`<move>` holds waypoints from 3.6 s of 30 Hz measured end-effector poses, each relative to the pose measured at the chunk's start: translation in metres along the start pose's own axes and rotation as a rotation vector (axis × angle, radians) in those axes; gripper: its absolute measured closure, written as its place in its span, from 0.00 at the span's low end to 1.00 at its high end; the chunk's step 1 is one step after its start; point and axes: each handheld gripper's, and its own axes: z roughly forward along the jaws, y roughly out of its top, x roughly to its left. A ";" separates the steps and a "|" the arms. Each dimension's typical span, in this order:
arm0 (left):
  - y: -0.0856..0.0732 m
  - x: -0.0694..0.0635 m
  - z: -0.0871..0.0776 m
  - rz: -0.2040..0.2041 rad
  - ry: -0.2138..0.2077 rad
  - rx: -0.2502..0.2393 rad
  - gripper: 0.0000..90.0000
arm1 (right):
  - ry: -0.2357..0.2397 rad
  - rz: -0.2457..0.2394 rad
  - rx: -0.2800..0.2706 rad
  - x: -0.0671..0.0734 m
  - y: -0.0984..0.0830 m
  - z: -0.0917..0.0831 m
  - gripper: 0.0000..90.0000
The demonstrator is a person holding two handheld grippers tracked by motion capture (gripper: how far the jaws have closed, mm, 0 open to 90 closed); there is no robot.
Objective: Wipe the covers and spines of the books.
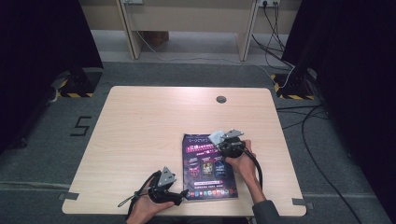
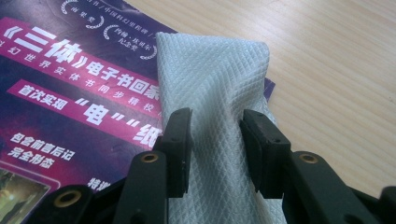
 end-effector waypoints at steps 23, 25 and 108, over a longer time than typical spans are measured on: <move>0.001 0.005 -0.007 -0.009 0.010 -0.011 0.24 | 0.240 -0.198 -0.023 0.097 0.009 -0.012 0.72; 0.001 0.008 -0.011 -0.014 0.015 -0.015 0.24 | 0.251 -0.211 -0.023 0.099 0.006 -0.016 0.71; -0.002 0.039 -0.024 -0.127 0.046 -0.028 0.25 | 0.191 -0.001 0.011 0.044 -0.091 -0.094 0.71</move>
